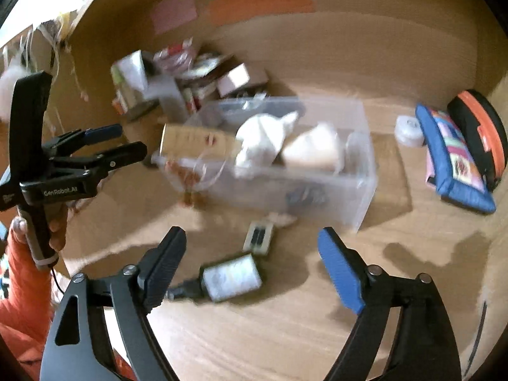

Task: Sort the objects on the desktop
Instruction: 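Grasp the green glass bottle with the right gripper while the left approaches the gourd charm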

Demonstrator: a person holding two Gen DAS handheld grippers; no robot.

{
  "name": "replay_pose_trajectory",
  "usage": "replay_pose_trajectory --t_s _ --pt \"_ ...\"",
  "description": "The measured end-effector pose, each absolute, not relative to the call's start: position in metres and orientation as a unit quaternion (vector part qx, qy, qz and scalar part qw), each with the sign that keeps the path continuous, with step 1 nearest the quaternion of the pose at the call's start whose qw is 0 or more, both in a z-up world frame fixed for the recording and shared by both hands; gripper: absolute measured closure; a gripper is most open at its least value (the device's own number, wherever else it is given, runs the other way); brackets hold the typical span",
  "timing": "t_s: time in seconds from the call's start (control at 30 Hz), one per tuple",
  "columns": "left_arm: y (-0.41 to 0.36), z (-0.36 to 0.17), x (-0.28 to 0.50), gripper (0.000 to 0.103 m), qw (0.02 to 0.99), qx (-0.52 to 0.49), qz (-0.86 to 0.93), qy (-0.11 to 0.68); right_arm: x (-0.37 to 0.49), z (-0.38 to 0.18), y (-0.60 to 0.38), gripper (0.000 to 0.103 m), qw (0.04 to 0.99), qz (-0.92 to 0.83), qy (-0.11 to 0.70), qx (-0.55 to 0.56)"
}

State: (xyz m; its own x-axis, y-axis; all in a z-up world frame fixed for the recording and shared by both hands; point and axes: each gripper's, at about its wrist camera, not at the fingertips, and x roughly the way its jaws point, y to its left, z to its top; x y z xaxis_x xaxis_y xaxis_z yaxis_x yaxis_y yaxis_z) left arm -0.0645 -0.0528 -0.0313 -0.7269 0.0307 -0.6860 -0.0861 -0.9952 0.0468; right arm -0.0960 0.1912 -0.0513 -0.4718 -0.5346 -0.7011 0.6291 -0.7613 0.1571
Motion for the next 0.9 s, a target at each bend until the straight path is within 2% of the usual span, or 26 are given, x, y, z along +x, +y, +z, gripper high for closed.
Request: replay_pose_trajectory --t_s 0.3,0.53,0.67,0.77,0.9 --pt "-0.048 -0.08 -0.068 0.012 0.047 -0.43 0.902 -0.002 -0.077 -0.085 0.158 0.02 0.314 -0.853 0.157 0.385" --pt "-0.03 -0.09 -0.08 0.012 0.05 -0.443 0.895 0.001 -0.091 -0.09 0.153 0.02 0.336 -0.84 0.163 0.394" --pt "-0.024 -0.094 -0.087 0.012 0.046 -0.45 0.892 -0.007 -0.093 -0.09 0.154 0.027 0.352 -0.836 0.157 0.391" --pt "-0.022 -0.098 -0.092 0.012 0.036 -0.457 0.889 -0.014 -0.093 -0.088 0.16 0.041 0.36 -0.835 0.152 0.388" --pt "-0.02 -0.1 -0.098 0.012 0.028 -0.461 0.886 -0.032 -0.097 -0.085 0.171 0.041 0.366 -0.836 0.134 0.385"
